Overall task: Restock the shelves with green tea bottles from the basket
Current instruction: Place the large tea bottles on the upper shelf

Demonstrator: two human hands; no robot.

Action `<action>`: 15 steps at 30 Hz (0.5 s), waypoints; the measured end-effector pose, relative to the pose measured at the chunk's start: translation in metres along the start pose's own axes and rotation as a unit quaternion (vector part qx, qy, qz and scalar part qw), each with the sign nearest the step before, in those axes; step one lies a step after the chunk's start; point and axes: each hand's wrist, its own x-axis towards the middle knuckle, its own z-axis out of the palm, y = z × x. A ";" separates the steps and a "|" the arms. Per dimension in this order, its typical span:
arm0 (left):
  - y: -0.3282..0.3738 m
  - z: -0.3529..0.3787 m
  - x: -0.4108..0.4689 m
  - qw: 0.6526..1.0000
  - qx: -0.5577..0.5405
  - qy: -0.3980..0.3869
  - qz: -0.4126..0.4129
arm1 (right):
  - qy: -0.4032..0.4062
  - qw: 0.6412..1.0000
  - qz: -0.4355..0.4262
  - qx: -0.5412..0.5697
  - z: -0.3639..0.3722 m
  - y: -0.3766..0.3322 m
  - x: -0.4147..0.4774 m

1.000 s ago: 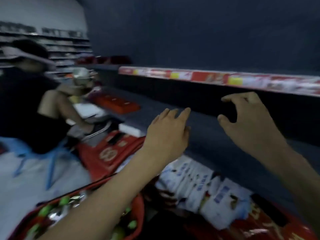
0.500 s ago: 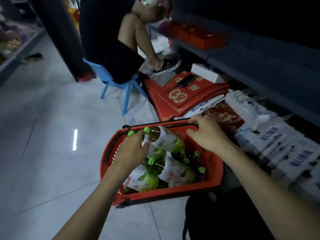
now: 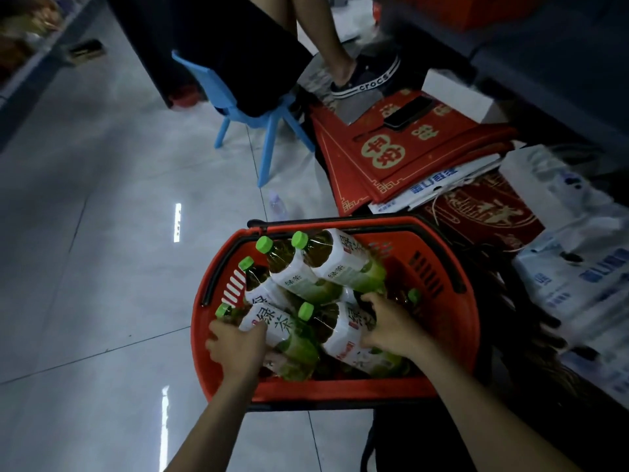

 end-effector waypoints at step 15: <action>-0.013 0.024 0.008 0.944 -0.263 -0.081 -0.183 | 0.017 0.994 -0.063 -0.090 0.021 0.002 0.016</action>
